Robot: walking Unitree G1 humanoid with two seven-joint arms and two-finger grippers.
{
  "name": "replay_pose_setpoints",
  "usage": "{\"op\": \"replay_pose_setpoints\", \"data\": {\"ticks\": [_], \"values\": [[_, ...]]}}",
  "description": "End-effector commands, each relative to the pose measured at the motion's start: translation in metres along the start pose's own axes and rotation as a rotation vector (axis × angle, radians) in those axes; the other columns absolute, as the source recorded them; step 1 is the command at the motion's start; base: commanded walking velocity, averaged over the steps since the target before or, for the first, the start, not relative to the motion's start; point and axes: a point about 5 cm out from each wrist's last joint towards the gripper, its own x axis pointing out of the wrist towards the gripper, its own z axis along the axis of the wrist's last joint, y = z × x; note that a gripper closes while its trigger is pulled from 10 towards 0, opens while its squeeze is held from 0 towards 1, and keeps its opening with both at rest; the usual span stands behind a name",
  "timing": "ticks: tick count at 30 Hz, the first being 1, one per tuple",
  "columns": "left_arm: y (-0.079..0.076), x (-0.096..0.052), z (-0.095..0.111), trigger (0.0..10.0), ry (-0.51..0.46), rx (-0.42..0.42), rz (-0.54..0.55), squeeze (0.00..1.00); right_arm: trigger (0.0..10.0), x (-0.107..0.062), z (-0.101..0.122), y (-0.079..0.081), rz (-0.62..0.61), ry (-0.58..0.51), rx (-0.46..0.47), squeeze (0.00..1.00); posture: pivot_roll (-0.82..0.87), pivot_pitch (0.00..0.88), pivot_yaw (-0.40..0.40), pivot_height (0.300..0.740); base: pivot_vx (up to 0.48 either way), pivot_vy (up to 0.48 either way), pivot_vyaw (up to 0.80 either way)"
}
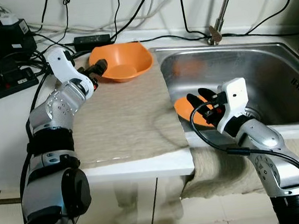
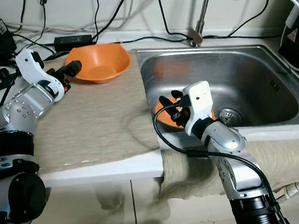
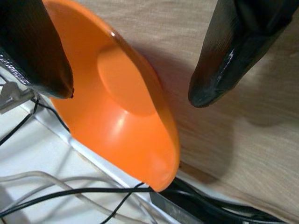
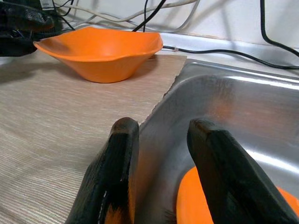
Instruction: Kitchen organization
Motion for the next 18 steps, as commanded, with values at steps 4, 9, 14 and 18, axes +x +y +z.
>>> {"op": "replay_pose_setpoints", "data": {"ticks": [4, 9, 14, 18], "values": [[-0.008, 0.007, 0.001, 10.0, 0.026, 0.028, -0.033, 1.0, 10.0, -0.002, 0.001, 0.0, 0.006, 0.003, -0.004, 0.0, -0.07, 0.0, -0.014, 0.74, 0.0, 0.0, 0.0], [-0.015, 0.015, -0.008, 10.0, 0.086, 0.034, -0.062, 0.69, 10.0, 0.0, 0.002, 0.005, 0.048, 0.009, -0.015, 0.0, -0.07, 0.0, -0.014, 0.74, 0.0, 0.0, 0.0], [-0.018, 0.018, -0.015, 10.0, 0.126, 0.047, -0.054, 0.0, 10.0, -0.004, 0.004, 0.01, 0.105, -0.003, -0.001, 0.0, -0.08, 0.0, -0.006, 0.74, 0.0, 0.0, 0.0], [-0.018, 0.021, -0.019, 10.0, 0.133, 0.048, -0.056, 0.0, 10.0, -0.01, 0.001, 0.018, 0.197, 0.023, -0.006, 0.0, -0.08, 0.0, -0.002, 0.74, 0.0, 0.0, 0.0]]}}
